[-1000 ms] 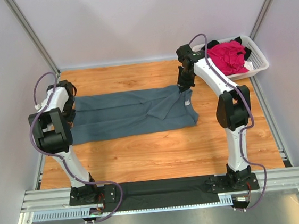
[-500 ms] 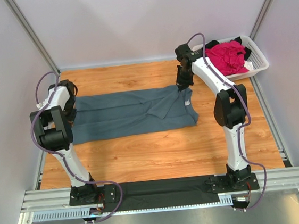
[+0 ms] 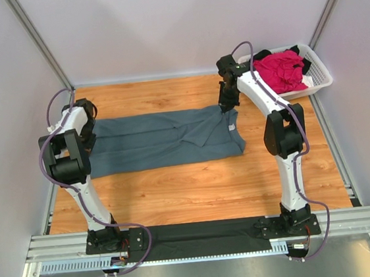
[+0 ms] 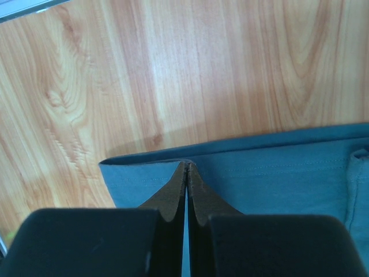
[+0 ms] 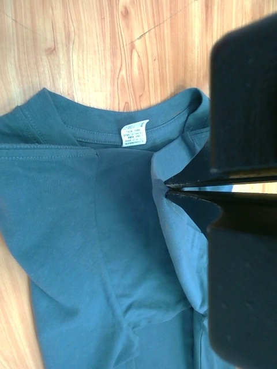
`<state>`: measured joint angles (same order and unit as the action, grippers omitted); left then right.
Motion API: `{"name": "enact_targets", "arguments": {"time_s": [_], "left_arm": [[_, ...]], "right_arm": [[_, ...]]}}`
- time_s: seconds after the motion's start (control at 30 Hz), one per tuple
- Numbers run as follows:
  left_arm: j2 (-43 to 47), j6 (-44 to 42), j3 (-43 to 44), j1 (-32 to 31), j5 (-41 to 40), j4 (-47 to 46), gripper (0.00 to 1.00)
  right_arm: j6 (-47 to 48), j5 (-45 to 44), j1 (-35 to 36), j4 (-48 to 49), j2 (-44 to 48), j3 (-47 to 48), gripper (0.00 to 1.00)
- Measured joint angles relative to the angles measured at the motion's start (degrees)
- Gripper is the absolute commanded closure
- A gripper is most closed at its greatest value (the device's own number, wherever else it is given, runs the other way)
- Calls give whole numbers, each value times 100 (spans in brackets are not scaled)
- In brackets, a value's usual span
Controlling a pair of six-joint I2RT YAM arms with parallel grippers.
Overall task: Fold and stack the t-shirts
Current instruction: Fold the tshirt
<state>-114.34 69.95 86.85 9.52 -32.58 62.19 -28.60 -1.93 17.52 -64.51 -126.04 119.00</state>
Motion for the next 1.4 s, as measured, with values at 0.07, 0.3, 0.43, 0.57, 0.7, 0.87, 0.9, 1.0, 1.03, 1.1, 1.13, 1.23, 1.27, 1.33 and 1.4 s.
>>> {"name": "enact_targets", "arguments": {"time_s": [0.07, 0.3, 0.43, 0.57, 0.7, 0.87, 0.9, 1.0, 1.03, 1.1, 1.13, 1.23, 1.27, 1.33, 1.4], "left_arm": [[-13, -74, 0, 0, 22, -90, 100], [-103, -315, 7, 0, 101, -286, 100], [-240, -393, 133, 0, 129, -308, 100], [-319, -452, 278, 0, 166, -319, 100], [-369, -455, 391, 0, 179, -317, 100], [-487, -452, 505, 11, 210, -247, 100], [-505, -450, 509, 13, 210, -234, 100], [-516, -450, 509, 22, 212, -190, 100], [-516, -450, 509, 22, 210, -181, 100], [-516, -450, 516, 22, 210, -173, 100], [-516, -450, 522, 22, 212, -170, 100], [-516, -452, 538, 22, 212, -166, 100], [-516, -452, 538, 22, 214, -164, 100], [-520, -452, 538, 22, 214, -162, 100], [-529, -452, 542, 22, 214, -160, 100]], "right_arm": [[2, -42, 0, 4, -11, 0, 100], [26, -116, -15, 20, -15, 0, 100], [42, -114, -35, 57, -26, 0, 99], [42, -111, -52, 79, -33, 0, 100], [46, -111, -59, 105, -33, 0, 99], [63, -103, -57, 133, -52, 4, 100], [63, -101, -57, 131, -81, 35, 100], [70, -92, -59, 140, -210, 160, 100], [79, -81, -59, 146, -254, 197, 100], [83, -57, -59, 153, -332, 264, 100], [83, -55, -59, 151, -358, 282, 99], [85, -52, -61, 153, -417, 356, 100], [85, -50, -66, 149, -417, 374, 99], [85, -42, -70, 146, -417, 422, 100], [85, -4, -72, 153, -417, 487, 100]]}}
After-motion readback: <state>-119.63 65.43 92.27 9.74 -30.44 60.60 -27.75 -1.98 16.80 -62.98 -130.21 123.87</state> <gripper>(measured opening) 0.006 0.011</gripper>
